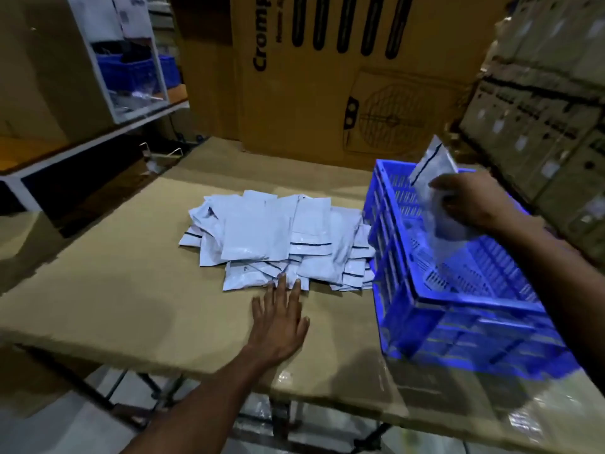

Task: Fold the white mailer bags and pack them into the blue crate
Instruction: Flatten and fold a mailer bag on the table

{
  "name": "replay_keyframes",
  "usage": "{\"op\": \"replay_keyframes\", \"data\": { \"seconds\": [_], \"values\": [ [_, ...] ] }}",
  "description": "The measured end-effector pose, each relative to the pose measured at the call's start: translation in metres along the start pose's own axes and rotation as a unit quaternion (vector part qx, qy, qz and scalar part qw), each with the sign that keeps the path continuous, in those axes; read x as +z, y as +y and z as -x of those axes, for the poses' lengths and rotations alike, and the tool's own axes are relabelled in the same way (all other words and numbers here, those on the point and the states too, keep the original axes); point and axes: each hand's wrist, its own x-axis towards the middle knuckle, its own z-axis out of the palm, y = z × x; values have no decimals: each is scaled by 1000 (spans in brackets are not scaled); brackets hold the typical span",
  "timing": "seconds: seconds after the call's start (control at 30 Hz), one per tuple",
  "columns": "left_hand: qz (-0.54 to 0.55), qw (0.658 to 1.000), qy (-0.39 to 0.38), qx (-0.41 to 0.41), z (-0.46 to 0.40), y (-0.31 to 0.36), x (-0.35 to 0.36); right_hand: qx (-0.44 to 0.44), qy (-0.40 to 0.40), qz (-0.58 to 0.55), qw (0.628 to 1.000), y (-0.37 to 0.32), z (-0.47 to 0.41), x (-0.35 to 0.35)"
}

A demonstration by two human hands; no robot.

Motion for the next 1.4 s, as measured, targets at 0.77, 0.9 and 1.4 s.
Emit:
{"op": "replay_keyframes", "data": {
  "seconds": [0.77,0.9,1.4],
  "values": [
    [-33,999,0,-26,-3,8,6,-29,-244,-16,969,7,-2,132],
    [-25,999,3,-21,-1,6,5,-21,-249,-34,968,-1,2,122],
    [-4,990,105,-98,34,-91,-13,-145,9,-99,984,-126,-33,78]
  ]
}}
